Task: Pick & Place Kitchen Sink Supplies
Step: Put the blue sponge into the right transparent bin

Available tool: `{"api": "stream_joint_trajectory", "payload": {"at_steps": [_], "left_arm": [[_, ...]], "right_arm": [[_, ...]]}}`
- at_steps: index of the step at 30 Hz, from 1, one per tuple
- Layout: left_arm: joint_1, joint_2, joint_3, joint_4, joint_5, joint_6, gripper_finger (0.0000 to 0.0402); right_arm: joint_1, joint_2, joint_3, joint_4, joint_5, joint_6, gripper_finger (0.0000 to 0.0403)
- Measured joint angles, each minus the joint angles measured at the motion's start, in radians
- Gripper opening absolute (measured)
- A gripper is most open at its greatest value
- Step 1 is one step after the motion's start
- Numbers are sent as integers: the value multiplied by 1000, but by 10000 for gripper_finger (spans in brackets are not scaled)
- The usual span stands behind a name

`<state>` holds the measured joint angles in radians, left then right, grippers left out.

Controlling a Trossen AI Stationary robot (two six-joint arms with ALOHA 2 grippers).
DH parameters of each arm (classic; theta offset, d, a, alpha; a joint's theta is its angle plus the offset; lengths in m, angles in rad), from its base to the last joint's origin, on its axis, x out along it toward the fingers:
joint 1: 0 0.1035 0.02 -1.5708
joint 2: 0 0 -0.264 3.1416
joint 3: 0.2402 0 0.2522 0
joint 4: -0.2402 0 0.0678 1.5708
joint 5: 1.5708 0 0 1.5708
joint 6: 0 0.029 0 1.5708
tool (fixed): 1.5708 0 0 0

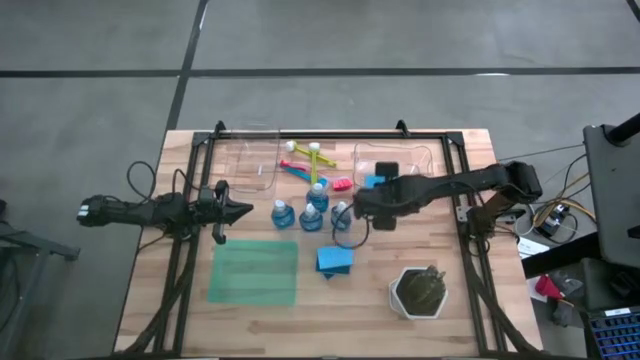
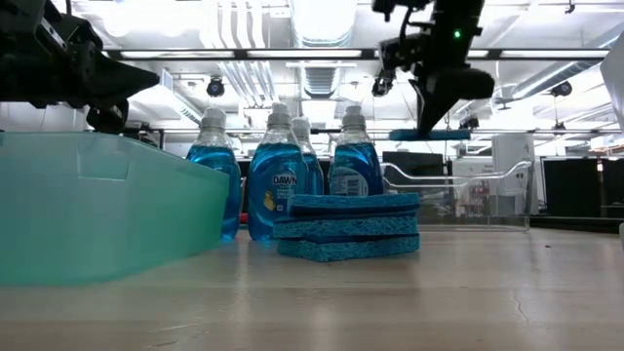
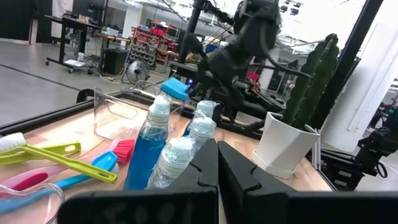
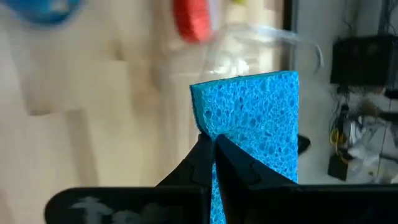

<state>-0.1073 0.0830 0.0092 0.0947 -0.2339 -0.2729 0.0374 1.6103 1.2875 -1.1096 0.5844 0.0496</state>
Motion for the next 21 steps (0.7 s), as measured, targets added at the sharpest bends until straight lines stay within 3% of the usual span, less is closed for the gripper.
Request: {"api": "stream_joint_trajectory", "payload": {"at_steps": [5, 9, 21], "left_arm": [[0, 0, 0, -1, 0, 0, 0], [0, 0, 0, -1, 0, 0, 0], [0, 0, 0, -2, 0, 0, 0]], "right_arm": [[-96, -77, -100, 111, -19, -83, 8], [-181, -125, -180, 216, -128, -191, 8], [-367, -136, -331, 382, -223, -287, 8]]}}
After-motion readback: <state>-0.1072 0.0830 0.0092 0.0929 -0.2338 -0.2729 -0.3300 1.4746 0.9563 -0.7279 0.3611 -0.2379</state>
